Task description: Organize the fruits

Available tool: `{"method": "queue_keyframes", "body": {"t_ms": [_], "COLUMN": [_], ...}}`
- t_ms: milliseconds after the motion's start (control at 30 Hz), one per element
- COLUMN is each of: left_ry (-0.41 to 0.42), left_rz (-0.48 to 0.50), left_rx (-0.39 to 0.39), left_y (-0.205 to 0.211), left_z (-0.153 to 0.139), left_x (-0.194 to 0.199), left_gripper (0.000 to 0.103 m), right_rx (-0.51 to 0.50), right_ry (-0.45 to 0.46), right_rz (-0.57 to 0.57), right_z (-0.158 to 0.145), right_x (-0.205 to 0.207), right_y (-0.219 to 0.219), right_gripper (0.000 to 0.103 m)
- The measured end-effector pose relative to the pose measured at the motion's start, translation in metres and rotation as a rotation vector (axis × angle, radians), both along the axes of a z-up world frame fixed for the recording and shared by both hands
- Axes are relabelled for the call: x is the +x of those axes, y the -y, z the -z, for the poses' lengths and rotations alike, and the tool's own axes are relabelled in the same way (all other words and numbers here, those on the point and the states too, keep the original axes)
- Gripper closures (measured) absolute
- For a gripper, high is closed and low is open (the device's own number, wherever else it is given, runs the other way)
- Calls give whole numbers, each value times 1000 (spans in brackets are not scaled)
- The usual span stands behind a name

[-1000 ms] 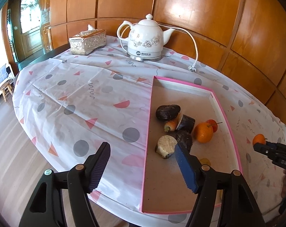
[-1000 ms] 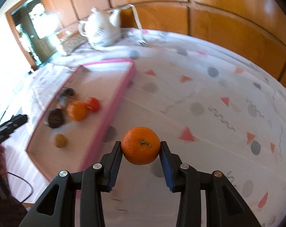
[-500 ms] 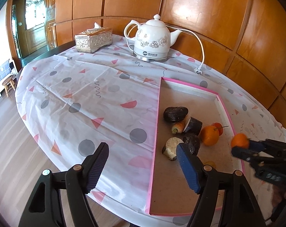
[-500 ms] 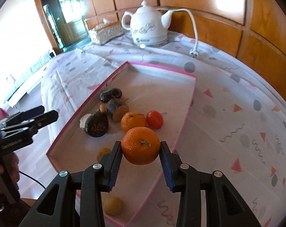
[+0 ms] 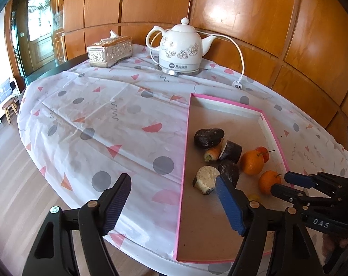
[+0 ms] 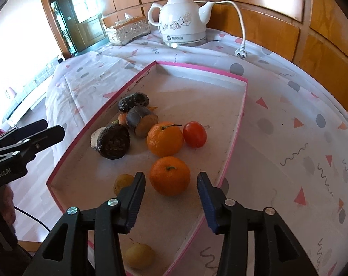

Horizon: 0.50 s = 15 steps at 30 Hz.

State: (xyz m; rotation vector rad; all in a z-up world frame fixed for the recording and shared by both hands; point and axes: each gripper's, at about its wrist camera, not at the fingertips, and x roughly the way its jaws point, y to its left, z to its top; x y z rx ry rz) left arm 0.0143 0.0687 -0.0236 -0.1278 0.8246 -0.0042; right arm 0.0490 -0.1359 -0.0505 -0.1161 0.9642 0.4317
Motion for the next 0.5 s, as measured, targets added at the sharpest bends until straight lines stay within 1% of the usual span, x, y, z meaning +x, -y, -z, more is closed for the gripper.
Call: {"method": "queue_keyframes", "body": {"t_ms": [200,267,333,400,433,467,500], "left_ry": [58,79,106,136,147,160,168], "left_rz": [-11,-11,-10,-6,-5,-7,-11], "left_rx": [23,31,47,60,65,76,84], "left_y": [3,5,9,12,13,15,16], "left_z": [-11,-15,-19,-24,-26,-29,-31], "left_x": [-6,-8,-12,-16,-17,-19,-20], "left_gripper": [18,15,12,6,5,0,0], "right_rx": [48,52,47,39,36,36,39], "right_ry": [47,66,93,115,128,139,150], "right_rz": [72,100,138,171,191,211,232], "right_z": [-14,-17,-20,-22,-24,-25,-26], "right_x": [-15,-20,-28,-33,-36,-39,-43], "right_y": [10,12,13,14,15,16,17], "right_gripper": [54,49,48,47,44,43,43]}}
